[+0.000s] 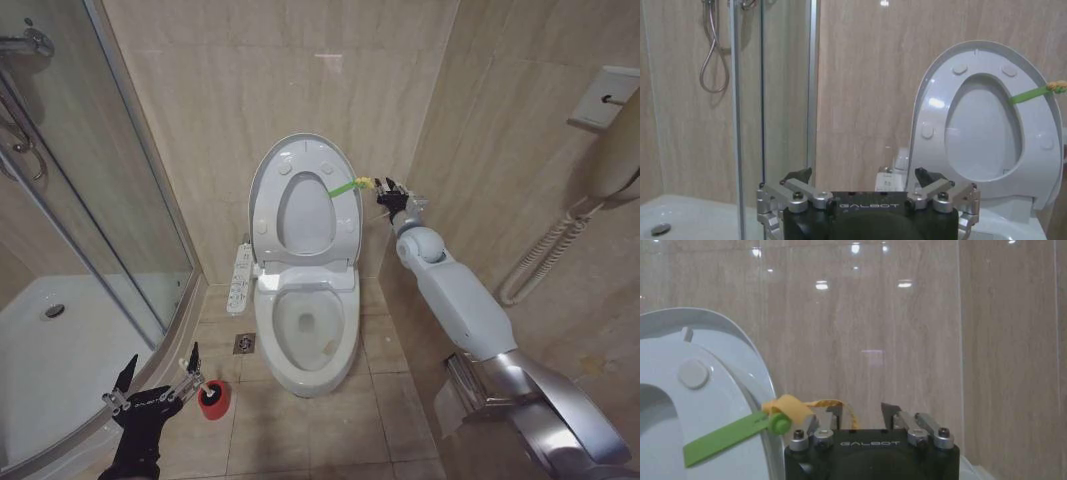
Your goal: Open the toilet lid, clean the toilet bowl with a toilet brush, close the toilet lid, and flush.
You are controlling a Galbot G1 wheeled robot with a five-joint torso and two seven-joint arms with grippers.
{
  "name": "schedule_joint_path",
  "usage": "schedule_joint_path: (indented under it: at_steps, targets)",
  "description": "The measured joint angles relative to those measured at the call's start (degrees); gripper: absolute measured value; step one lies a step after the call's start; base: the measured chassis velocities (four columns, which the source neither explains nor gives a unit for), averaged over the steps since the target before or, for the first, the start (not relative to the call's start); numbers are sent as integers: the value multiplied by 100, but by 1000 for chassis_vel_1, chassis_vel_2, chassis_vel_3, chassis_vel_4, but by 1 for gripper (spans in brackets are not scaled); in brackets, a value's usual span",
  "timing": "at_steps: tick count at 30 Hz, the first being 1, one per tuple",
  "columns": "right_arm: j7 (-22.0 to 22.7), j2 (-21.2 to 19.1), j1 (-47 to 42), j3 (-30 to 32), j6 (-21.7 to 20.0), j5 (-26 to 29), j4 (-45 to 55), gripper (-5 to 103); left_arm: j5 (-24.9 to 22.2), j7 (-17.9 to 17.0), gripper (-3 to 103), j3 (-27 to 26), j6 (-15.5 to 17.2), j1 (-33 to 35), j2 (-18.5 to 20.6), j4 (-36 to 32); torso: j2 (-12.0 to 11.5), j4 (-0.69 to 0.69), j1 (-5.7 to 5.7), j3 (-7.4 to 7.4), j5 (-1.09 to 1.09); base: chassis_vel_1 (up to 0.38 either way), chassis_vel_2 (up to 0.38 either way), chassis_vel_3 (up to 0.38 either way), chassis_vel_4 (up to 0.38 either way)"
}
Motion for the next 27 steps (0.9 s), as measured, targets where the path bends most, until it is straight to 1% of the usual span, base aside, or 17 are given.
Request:
schedule_joint_path:
  at_steps: [1, 2, 8, 9, 15, 16, 23, 26, 27]
  targets:
    - [2, -16, -35, 3, -11, 10, 47, 21, 0, 0, 100, 0, 0, 0, 0, 0, 0, 0, 0, 0, 0, 0, 0, 0, 0]
    - [6, -46, -105, 8, -30, 27, 142, 48, 0, 0, 100, 0, 0, 0, 0, 0, 0, 1, 0, 0, 0, 0, 0, 0, 0]
    - [21, -120, -303, 14, -87, 57, 443, 48, 0, 0, 100, 0, 0, 0, 0, 0, 0, 1, 0, 0, 0, 0, 0, 0, 0]
    - [29, -132, -350, 17, -106, 61, 513, 75, 0, 0, 100, 0, 0, 0, 0, 0, 0, 1, 0, 0, 0, 0, 0, 0, 0]
    - [64, -184, -566, 52, -167, 89, 811, 75, 0, 0, 100, 0, 0, 0, 0, 0, 0, 2, 0, 0, 0, 0, 0, 0, 0]
    - [139, -277, -779, 63, -235, 184, 1096, 98, 0, 0, 100, 0, 0, 0, 0, 0, 0, 2, 0, 0, 0, 0, 0, 0, 0]
    - [206, -443, -1255, 227, -289, 241, 1513, 100, 0, 0, 100, 0, 0, 0, 0, 0, 0, 2, 0, 0, 0, 0, 0, 0, 0]
    - [280, -559, -1637, 458, -329, 344, 1867, 100, 0, 0, 100, 0, 0, 0, 0, 0, 0, 2, 0, 0, 0, 0, 0, 0, 0]
    - [280, -559, -1637, 458, -329, 344, 1867, 100, 0, 0, 100, 0, 0, 0, 0, 0, 0, 2, 0, 0, 0, 0, 0, 0, 0]
